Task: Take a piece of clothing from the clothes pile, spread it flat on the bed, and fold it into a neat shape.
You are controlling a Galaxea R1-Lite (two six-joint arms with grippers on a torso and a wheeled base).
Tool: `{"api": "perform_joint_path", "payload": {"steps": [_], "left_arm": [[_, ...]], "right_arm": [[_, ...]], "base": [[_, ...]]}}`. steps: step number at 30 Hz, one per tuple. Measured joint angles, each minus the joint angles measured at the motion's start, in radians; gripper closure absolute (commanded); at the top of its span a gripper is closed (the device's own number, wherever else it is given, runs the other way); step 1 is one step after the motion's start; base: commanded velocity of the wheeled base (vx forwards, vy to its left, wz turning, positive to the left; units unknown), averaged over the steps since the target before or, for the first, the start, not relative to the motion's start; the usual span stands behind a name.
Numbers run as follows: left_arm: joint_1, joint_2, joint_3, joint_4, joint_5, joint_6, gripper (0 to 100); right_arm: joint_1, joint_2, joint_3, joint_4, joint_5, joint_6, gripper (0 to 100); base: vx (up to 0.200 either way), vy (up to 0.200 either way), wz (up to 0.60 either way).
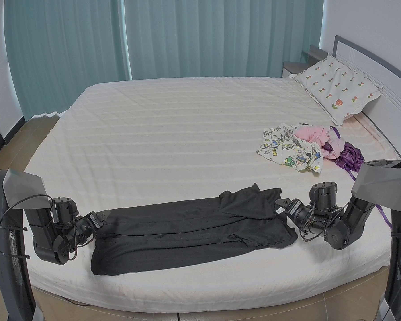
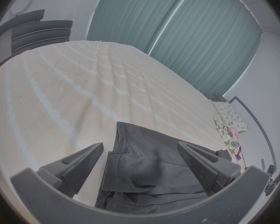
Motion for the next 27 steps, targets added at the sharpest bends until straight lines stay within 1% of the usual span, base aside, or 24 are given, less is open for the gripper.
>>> {"api": "perform_joint_path", "payload": {"steps": [4,5,18,20,25,27], "left_arm": [[-0.002,0.021,-0.011,0.001,-0.003,0.025,0],[-0.002,0.025,-0.013,0.001,-0.003,0.027,100],[0.004,0.026,0.009,-0.002,0.008,0.021,100],[0.004,0.011,0.016,-0.003,0.009,0.000,100],[-0.003,-0.039,0.023,-0.001,0.010,-0.110,100],[-0.007,-0.060,0.024,-0.001,0.009,-0.137,100]], "right_arm": [[0.001,0.001,0.001,0.000,0.000,0.000,0],[0.001,0.001,0.001,0.000,0.000,0.000,0],[-0.003,0.003,0.001,0.000,-0.002,-0.002,0],[-0.003,0.003,0.001,0.000,-0.001,-0.002,0],[-0.004,0.003,0.000,-0.001,-0.002,-0.001,0],[-0.004,0.003,0.000,-0.001,-0.002,-0.001,0]], "base": [[0.000,0.000,0.00],[0.000,0.000,0.00],[0.000,0.000,0.00],[0.000,0.000,0.00],[0.000,0.000,0.00],[0.000,0.000,0.00]]}}
